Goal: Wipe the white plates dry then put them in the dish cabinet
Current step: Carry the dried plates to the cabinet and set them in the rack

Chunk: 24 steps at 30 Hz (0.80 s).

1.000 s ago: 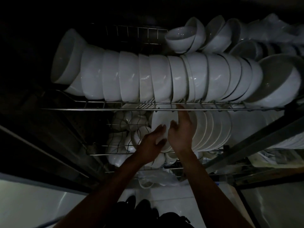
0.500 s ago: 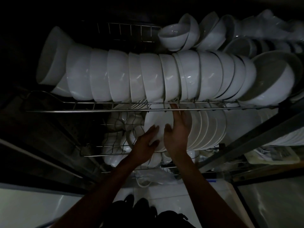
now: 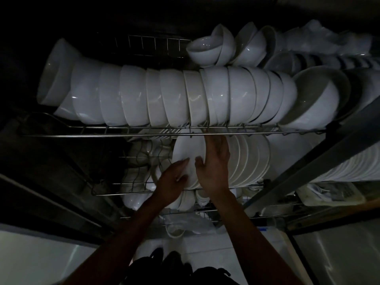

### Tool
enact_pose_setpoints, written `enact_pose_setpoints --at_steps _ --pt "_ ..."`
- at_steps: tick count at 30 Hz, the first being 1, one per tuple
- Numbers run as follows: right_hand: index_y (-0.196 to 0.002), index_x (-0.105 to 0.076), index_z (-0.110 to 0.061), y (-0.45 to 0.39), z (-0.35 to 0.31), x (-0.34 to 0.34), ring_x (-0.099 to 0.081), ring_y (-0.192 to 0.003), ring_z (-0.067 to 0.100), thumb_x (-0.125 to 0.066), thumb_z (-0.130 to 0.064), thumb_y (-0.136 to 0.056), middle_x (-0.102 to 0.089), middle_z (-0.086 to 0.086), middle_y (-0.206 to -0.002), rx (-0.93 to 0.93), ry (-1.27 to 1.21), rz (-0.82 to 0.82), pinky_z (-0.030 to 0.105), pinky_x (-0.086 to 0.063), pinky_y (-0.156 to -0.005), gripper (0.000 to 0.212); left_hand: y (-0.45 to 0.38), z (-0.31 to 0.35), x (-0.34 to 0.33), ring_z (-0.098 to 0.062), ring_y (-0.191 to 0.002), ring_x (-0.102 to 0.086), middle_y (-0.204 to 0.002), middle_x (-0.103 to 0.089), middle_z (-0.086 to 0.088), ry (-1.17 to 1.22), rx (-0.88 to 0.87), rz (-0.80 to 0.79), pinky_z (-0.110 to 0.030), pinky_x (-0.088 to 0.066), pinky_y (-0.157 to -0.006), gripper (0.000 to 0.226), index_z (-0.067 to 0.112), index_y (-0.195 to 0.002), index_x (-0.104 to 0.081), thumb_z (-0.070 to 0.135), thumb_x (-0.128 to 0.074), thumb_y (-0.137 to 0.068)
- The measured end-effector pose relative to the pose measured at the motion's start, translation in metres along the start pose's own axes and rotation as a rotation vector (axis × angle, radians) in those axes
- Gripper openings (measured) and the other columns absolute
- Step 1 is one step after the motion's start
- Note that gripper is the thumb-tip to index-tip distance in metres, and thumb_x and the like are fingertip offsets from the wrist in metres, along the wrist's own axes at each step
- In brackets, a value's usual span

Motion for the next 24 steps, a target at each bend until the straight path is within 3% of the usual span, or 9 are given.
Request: enact_pose_setpoints --at_steps 7,11,14,15,17,19,21,24 --pt "-0.158 -0.024 -0.027 0.004 -0.002 0.007 -0.011 -0.153 0.027 -0.061 -0.026 -0.096 -0.023 0.003 -0.164 0.056 -0.041 0.006 0.052 -0.014 -0.122 0.072 0.01 -0.003 0.001 -0.008 -0.127 -0.051 -0.138 -0.052 0.007 -0.037 0.064 0.065 -0.003 -0.035 -0.099 0.046 0.013 -0.139 -0.056 0.009 -0.066 -0.094" --pt "-0.157 -0.025 -0.024 0.011 -0.004 0.011 -0.013 -0.152 0.03 -0.061 -0.024 -0.096 -0.024 0.008 -0.163 0.097 -0.036 0.015 0.053 -0.016 -0.123 0.07 0.023 0.006 0.005 -0.01 -0.119 -0.06 -0.131 -0.062 0.004 -0.063 0.082 0.086 -0.026 -0.048 -0.102 0.04 0.02 -0.134 -0.062 0.013 -0.066 -0.094" --pt "-0.157 -0.027 -0.019 0.019 -0.003 0.013 -0.011 -0.152 0.032 -0.058 -0.022 -0.097 -0.021 0.012 -0.164 0.095 -0.021 0.005 0.054 -0.015 -0.123 0.067 0.036 0.015 0.015 -0.016 -0.111 -0.065 -0.122 -0.066 -0.001 -0.041 0.113 0.106 -0.034 -0.053 -0.096 0.037 0.023 -0.129 -0.065 0.011 -0.065 -0.094" --pt "-0.156 -0.029 -0.018 0.021 -0.004 0.014 -0.01 -0.152 0.032 -0.058 -0.022 -0.098 -0.02 0.012 -0.164 0.097 -0.012 0.003 0.054 -0.016 -0.123 0.065 0.04 0.02 0.019 -0.017 -0.11 -0.065 -0.123 -0.067 -0.003 -0.058 0.102 0.115 -0.033 -0.054 -0.095 0.037 0.022 -0.129 -0.065 0.01 -0.065 -0.095" --pt "-0.154 -0.035 -0.017 0.027 -0.01 0.015 -0.012 -0.152 0.033 -0.058 -0.02 -0.098 -0.02 0.012 -0.164 0.126 0.006 0.003 0.052 -0.019 -0.123 0.061 0.048 0.029 0.027 -0.013 -0.105 -0.065 -0.124 -0.067 -0.004 -0.152 0.064 0.126 -0.018 -0.05 -0.091 0.037 0.021 -0.131 -0.064 0.01 -0.063 -0.095" --pt "-0.152 -0.04 -0.016 0.033 -0.022 0.015 -0.015 -0.151 0.029 -0.058 -0.018 -0.099 -0.022 0.01 -0.164 0.17 -0.023 -0.008 0.04 -0.02 -0.124 0.056 0.054 0.038 0.038 -0.01 -0.103 -0.062 -0.127 -0.066 0.001 -0.291 0.051 0.12 -0.005 -0.04 -0.082 0.038 0.023 -0.134 -0.061 0.016 -0.061 -0.097" --pt "-0.15 -0.044 -0.017 0.04 -0.033 0.013 -0.019 -0.15 0.024 -0.058 -0.016 -0.099 -0.025 0.008 -0.163 0.209 -0.049 -0.028 0.031 -0.021 -0.121 0.053 0.063 0.047 0.049 -0.017 -0.11 -0.062 -0.13 -0.065 -0.001 -0.419 0.018 0.112 -0.012 -0.039 -0.085 0.038 0.021 -0.136 -0.06 0.02 -0.06 -0.098" --pt "-0.147 -0.048 -0.013 0.053 -0.053 0.009 -0.027 -0.147 0.028 -0.059 -0.012 -0.098 -0.033 0.011 -0.159 0.284 -0.011 -0.032 0.04 -0.029 -0.12 0.05 0.082 0.056 0.072 -0.025 -0.122 -0.059 -0.135 -0.062 -0.006 -0.519 0.003 0.106 -0.031 -0.046 -0.1 0.041 0.017 -0.138 -0.059 0.024 -0.06 -0.097"
Point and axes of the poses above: each hand's wrist, its own y-axis away from the middle knuckle, its own x-axis out of the back of the hand, z = x × y, the point moved 10 cm from there along -y, towards the middle knuckle
